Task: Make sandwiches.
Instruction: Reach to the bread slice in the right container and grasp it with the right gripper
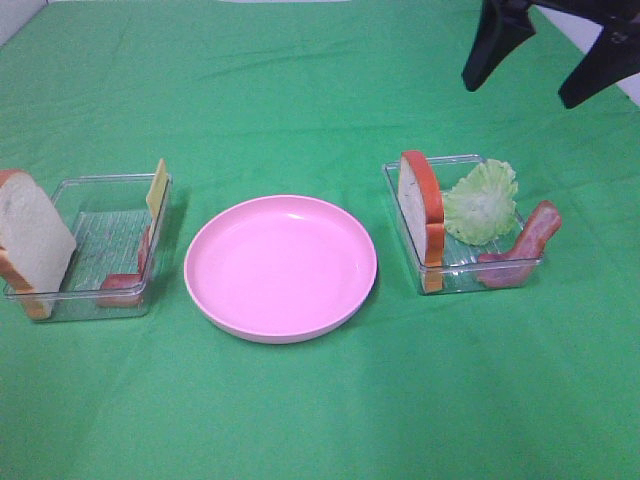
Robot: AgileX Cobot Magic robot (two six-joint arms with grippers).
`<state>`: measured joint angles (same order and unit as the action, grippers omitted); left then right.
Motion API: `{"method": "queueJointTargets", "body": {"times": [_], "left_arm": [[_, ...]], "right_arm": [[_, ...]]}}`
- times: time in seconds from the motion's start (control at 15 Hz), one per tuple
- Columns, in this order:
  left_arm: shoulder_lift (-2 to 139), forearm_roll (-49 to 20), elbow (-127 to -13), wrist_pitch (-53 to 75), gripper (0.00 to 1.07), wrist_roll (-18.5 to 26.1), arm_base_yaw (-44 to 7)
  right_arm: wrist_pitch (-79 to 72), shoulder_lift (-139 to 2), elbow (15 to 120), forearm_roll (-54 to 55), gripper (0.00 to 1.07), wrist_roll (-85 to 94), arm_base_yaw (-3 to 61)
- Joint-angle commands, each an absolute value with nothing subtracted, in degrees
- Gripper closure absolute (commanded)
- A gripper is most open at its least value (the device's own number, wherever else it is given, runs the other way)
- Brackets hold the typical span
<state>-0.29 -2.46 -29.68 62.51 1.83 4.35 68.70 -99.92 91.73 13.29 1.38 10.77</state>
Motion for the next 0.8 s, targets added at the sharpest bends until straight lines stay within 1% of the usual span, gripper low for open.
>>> {"method": "queueJointTargets", "body": {"times": [0.07, 0.33, 0.8], "left_arm": [[-1.03, -3.04, -29.56, 61.71, 0.07, 1.95, 4.53], [-1.03, -3.04, -29.56, 61.71, 0.07, 1.95, 4.53], [-1.03, -3.04, -29.56, 61.71, 0.07, 1.95, 4.53]], "right_arm": [[68.87, -104.22, 94.65, 12.95, 0.11, -0.34, 13.87], [67.38, -107.83, 95.74, 13.06, 0.11, -1.32, 17.53], [61.71, -115.91, 95.74, 14.09, 0.11, -1.09, 18.85]]}}
